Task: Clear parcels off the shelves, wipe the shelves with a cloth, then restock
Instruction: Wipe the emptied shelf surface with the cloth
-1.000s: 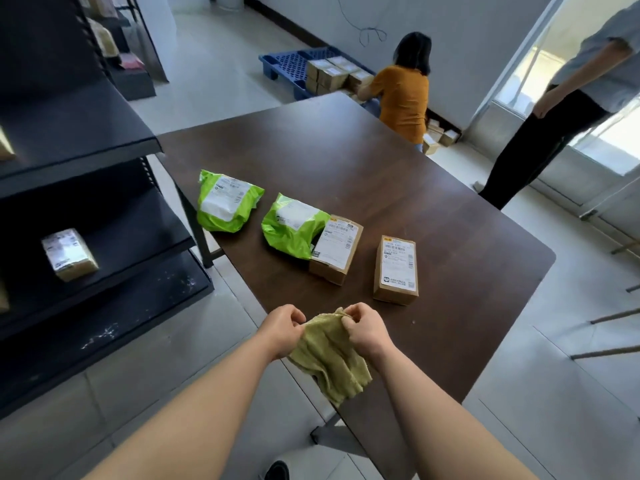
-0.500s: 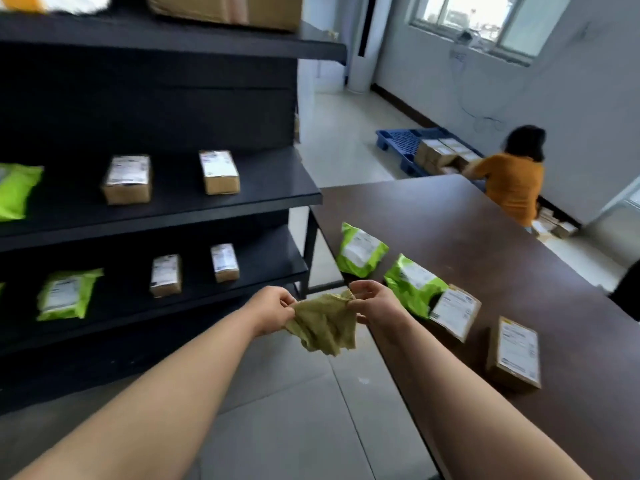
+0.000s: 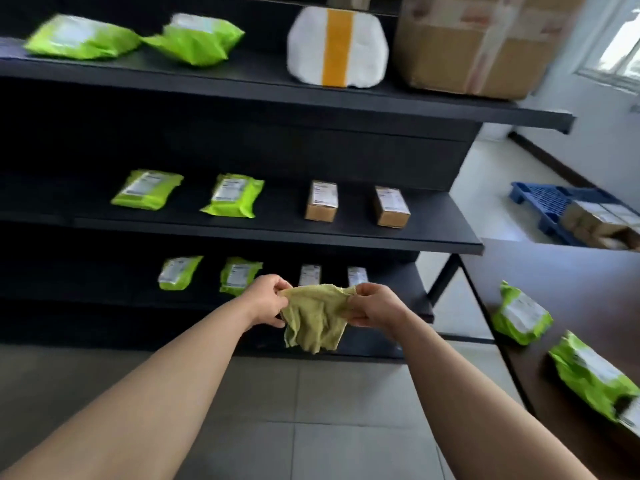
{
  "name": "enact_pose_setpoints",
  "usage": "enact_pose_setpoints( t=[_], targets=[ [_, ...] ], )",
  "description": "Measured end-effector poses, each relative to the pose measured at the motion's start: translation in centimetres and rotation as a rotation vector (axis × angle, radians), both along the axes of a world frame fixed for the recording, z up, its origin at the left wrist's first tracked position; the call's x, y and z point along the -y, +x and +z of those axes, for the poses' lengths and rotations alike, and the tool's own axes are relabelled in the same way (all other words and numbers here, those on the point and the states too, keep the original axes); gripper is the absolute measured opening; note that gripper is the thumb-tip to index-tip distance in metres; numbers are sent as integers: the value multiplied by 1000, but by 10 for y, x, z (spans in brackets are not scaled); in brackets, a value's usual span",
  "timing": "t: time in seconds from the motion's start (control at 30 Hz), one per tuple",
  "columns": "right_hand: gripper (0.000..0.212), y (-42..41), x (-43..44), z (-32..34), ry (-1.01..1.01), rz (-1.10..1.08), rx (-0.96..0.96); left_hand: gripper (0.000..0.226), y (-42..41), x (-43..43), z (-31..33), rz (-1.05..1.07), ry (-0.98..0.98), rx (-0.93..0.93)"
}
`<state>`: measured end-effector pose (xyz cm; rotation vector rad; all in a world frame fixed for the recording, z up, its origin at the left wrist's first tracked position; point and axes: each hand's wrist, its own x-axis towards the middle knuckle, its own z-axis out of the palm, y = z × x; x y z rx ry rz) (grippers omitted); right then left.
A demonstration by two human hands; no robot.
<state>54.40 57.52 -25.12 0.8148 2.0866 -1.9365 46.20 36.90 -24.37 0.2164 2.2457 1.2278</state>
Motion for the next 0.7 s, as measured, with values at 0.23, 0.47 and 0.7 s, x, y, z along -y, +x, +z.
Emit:
enact_pose_setpoints(
  t=[0.23,0.47,0.7],
  targets=[
    [12,-70,103,-18,-209,38,-8,22,-21,107,1,181,-25,162],
    [10,-130,160,-31,-375,-29,-43,25,-52,165,-15,536,217,223],
    [32,-196,193,-44,-229,160,37,25,-106,191,-27,667,123,20]
  ],
)
